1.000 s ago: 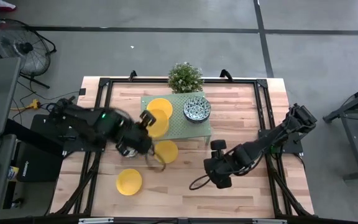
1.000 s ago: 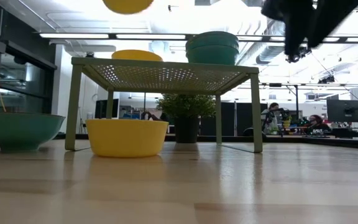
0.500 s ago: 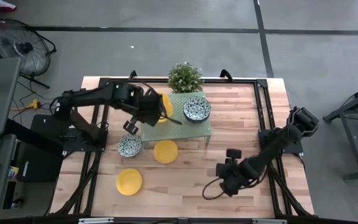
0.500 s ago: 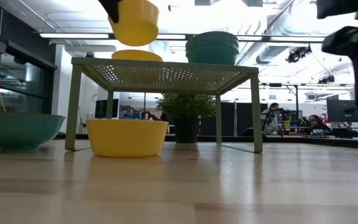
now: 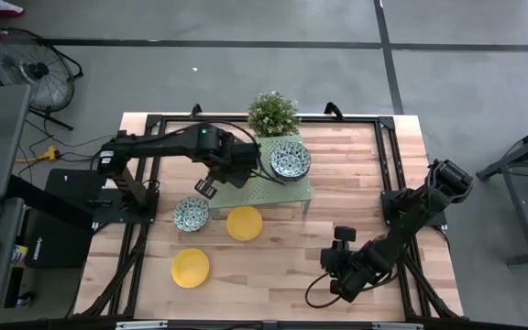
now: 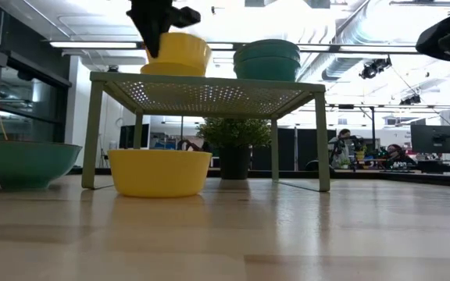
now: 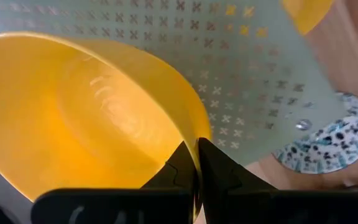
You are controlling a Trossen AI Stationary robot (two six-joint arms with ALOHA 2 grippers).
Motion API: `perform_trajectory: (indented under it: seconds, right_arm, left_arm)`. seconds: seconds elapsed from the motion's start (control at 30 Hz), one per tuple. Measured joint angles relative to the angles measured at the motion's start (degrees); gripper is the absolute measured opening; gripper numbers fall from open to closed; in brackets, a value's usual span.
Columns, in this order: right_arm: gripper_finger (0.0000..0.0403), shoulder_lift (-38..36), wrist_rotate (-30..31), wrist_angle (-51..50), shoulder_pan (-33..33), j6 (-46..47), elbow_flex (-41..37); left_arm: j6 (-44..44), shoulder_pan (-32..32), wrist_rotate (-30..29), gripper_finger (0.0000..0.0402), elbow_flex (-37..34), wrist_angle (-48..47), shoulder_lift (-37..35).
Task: Pick & Place Mini bowls
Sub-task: Stack the yellow bowl on top of the yellow bowl on the shelf
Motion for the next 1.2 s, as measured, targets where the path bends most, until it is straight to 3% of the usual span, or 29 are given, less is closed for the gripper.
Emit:
perform_trajectory:
  seconds: [0.67, 1.2]
  right_arm:
    - [0.0165, 0.0, 2.4, 1.9, 0.6, -1.6, 0.0]
    - [0.0165, 0.0, 1.6, 1.9, 0.6, -2.0, 0.0]
  left_arm:
    - [-1.1, 0.0, -2.3, 0.0001, 0.2, -0.5, 2.0]
    - [-0.7, 0.0, -1.2, 0.0064, 0.3, -0.4, 2.0]
